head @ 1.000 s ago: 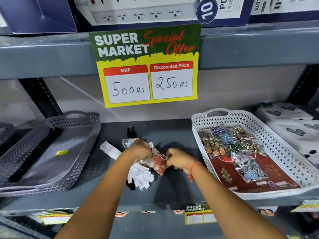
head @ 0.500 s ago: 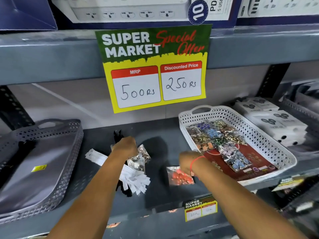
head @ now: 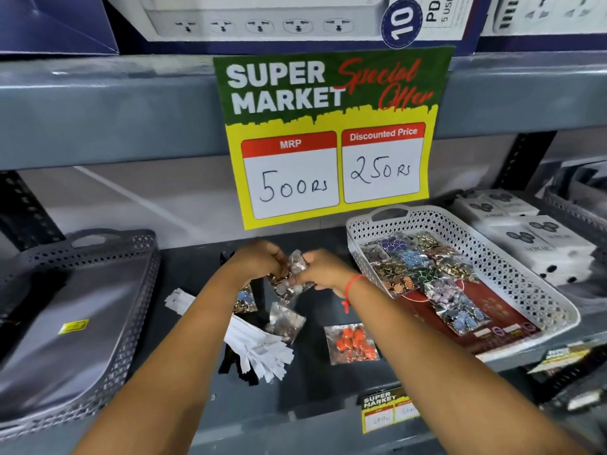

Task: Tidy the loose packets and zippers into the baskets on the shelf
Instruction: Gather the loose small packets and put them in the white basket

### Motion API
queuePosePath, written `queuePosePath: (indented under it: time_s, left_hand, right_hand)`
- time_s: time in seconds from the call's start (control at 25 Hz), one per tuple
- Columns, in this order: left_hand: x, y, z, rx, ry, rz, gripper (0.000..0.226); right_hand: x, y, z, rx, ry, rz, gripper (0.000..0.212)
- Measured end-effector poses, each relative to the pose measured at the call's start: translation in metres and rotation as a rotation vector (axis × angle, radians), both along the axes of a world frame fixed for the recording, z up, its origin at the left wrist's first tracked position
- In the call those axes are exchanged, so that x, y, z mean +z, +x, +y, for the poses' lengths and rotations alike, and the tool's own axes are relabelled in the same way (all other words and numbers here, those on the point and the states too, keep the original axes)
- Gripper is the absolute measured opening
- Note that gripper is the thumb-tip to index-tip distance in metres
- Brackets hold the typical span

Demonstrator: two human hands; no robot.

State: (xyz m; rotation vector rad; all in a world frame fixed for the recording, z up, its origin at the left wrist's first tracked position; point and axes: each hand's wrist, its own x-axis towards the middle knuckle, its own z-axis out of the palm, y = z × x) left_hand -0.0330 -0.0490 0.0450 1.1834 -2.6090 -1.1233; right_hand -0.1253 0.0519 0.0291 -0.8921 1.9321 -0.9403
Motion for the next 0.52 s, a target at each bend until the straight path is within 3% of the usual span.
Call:
queuePosePath:
  time_s: [0.04,0.12,0.2,0.32,0.4,0.52]
  left_hand:
    - [-0.001,0.001,0.000,0.013,0.011,0.016,0.023]
    - [-0.006,0.005,-0.002,0.041,0.012,0.009,0.015]
    - [-0.014,0.011,-0.005,-0.007,0.017,-0.112,0.021]
    - [-0.026,0.018,0.002,-0.178,0.010,-0.360,0.033]
    - [-0.032,0.019,0.010,-0.233,-0.036,-0.482,0.024]
    - [-0.039,0.014,0.020,-0.273,-0.140,-0.597,0.034]
  right_hand:
    - [-0.006,-0.001,-0.002,-0.046,-0.004,-0.104,0.013]
    - [-0.015,-0.013,-0.003,-0.163,-0.020,-0.211,0.020]
    - [-0.020,-0.027,0.002,-0.261,0.028,-0.151,0.018]
    - [-0.025,-0.040,0.011,-0.234,0.263,0.086,0.006]
    - [-0.024,-0.039,0.013,-0.108,0.397,0.289,0.013]
    - [-0.018,-0.031,0.011,0.031,0.514,0.674,0.029]
